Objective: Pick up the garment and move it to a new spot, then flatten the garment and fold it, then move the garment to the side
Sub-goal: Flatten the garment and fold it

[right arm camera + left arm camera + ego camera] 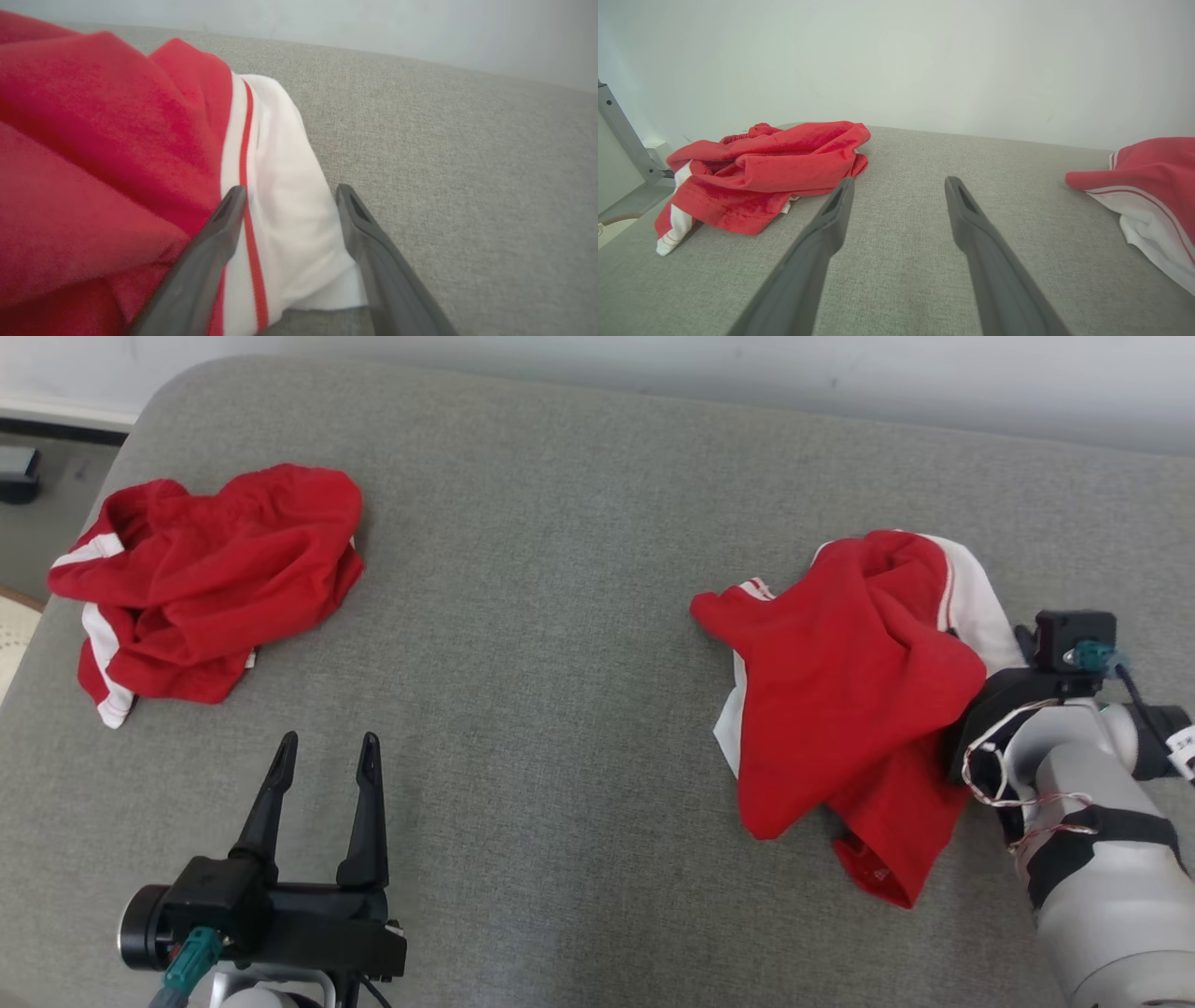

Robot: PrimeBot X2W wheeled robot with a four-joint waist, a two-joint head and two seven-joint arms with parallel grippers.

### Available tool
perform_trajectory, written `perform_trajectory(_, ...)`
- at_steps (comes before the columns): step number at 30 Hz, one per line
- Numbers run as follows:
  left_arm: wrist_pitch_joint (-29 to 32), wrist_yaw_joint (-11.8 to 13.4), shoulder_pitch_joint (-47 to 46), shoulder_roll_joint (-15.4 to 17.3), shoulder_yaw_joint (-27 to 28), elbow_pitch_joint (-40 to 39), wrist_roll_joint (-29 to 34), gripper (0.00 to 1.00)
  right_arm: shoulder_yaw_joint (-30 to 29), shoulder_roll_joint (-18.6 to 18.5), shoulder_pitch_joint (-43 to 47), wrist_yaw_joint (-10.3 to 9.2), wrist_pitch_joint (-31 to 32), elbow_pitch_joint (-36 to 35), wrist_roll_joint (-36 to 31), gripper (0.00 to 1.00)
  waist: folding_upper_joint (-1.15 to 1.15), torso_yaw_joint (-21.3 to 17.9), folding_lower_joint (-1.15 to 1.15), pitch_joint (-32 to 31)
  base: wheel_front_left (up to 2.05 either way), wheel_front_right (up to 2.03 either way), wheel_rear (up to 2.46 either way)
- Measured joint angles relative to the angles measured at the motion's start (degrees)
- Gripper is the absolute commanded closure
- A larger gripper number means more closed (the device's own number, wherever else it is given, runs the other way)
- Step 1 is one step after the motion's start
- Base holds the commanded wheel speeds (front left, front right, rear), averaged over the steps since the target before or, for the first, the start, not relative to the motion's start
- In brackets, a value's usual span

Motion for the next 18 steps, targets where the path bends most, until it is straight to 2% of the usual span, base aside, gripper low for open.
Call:
perform_trajectory(4,0.00,0.00,-0.62,0.12,0.08,-0.19,-0.11,0.00,-3.60,0.76,-1.11,-0.01,2.88,-0.15,-3.47,0.00,0.00,0.93,0.00,1.42,0.00,0.00,0.00)
perform_trajectory(5,0.00,0.00,-0.62,0.12,0.09,-0.19,-0.15,0.00,-4.47,0.99,-1.70,-0.01,3.70,0.03,-3.79,0.56,-0.01,1.05,-0.01,1.69,0.00,0.00,0.00)
perform_trajectory(6,0.00,0.00,-0.62,0.12,0.09,-0.19,-0.16,0.00,-5.19,1.33,-1.99,-0.02,3.77,0.14,-3.78,1.00,-0.01,1.14,-0.01,1.91,0.00,0.00,0.00)
perform_trajectory(13,0.00,0.00,-0.60,0.13,0.94,0.25,-0.24,0.00,-5.75,3.37,-2.99,-0.24,-2.43,0.94,-4.78,1.00,0.00,0.93,0.00,1.41,0.00,0.00,0.00)
perform_trajectory(18,0.00,0.00,0.43,0.18,2.80,0.21,-0.15,0.00,-2.53,5.52,-6.25,-0.16,-5.78,-0.63,-4.47,1.00,0.00,-0.22,0.00,-0.46,0.00,0.00,0.00)
